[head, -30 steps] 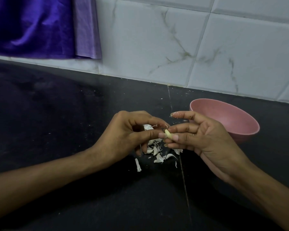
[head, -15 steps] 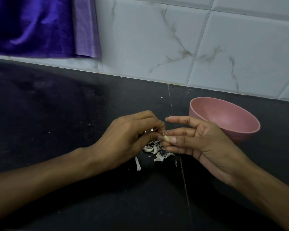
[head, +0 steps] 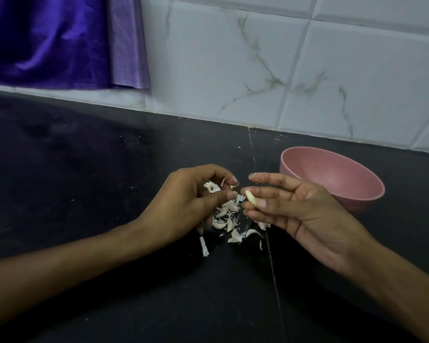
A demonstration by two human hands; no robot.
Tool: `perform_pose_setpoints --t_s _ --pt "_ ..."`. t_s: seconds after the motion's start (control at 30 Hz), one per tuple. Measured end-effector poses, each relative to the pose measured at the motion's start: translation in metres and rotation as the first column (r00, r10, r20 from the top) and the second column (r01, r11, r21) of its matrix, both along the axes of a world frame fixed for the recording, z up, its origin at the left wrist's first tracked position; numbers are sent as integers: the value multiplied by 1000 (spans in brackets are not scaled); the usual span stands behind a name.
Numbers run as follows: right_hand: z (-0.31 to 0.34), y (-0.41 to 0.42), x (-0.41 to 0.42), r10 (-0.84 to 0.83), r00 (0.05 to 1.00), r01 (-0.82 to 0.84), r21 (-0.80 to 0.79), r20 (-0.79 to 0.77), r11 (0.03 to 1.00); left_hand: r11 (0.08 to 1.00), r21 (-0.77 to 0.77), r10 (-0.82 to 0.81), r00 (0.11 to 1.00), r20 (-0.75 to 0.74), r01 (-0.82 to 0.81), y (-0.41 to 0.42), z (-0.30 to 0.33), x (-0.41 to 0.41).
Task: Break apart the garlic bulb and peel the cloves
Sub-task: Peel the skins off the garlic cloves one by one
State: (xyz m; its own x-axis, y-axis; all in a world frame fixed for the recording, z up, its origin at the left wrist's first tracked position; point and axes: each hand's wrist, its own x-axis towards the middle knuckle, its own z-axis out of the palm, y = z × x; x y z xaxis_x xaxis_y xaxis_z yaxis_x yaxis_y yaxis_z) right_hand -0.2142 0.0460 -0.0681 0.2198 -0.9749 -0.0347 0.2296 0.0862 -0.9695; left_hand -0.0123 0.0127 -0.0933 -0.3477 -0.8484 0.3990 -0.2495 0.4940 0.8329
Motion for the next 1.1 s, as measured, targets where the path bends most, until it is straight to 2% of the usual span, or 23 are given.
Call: perform_pose_setpoints --t_s 0.13,0.37,0.6,0.77,1.1 --pt "-2 2 0 -46 996 37 -117 -80 992 977 193 -75 992 -99 93 5 3 -2" --pt "-2 5 5 -152 962 74 -319 -226 945 950 279 -106 984 -146 144 8 7 -2" --pt "-7 6 6 -156 943 33 -384 -294 923 948 276 -126 982 -137 160 10 8 -3" --pt "-12 5 7 -281 867 16 -539 -412 842 950 270 -131 986 -104 155 11 9 -4" --pt "-18 5 6 -337 811 -9 -586 -478 810 954 273 -109 992 -65 122 11 7 -6"
